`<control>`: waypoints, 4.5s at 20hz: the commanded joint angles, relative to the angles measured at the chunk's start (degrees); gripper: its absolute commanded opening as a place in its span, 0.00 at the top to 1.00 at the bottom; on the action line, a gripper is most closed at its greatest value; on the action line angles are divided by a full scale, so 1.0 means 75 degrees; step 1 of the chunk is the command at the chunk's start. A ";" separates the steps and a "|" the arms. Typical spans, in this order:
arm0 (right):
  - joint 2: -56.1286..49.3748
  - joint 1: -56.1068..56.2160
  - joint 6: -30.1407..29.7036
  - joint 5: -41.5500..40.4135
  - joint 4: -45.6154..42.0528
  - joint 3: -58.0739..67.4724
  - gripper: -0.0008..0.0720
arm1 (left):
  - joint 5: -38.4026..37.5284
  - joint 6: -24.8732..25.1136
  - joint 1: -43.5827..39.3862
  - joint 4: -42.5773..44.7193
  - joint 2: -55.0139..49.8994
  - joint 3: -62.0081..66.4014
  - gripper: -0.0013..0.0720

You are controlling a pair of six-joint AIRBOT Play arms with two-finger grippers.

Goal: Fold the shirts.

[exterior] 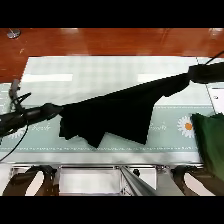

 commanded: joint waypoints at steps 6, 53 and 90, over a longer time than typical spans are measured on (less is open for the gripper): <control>-0.2920 -0.0997 -0.0484 -0.0388 0.3287 0.1396 0.10 | 0.0595 0.0291 -0.0659 0.0417 -0.3952 0.2416 0.02; -0.1737 0.1920 -0.1367 -0.0146 0.4421 -0.2264 0.96 | -0.1970 0.1300 0.0356 -0.0070 -0.3328 0.1711 0.95; 0.3206 -0.0694 -0.0845 0.2413 0.1789 0.1370 0.96 | -0.2218 -0.0122 0.2043 0.0213 0.2011 0.4619 0.95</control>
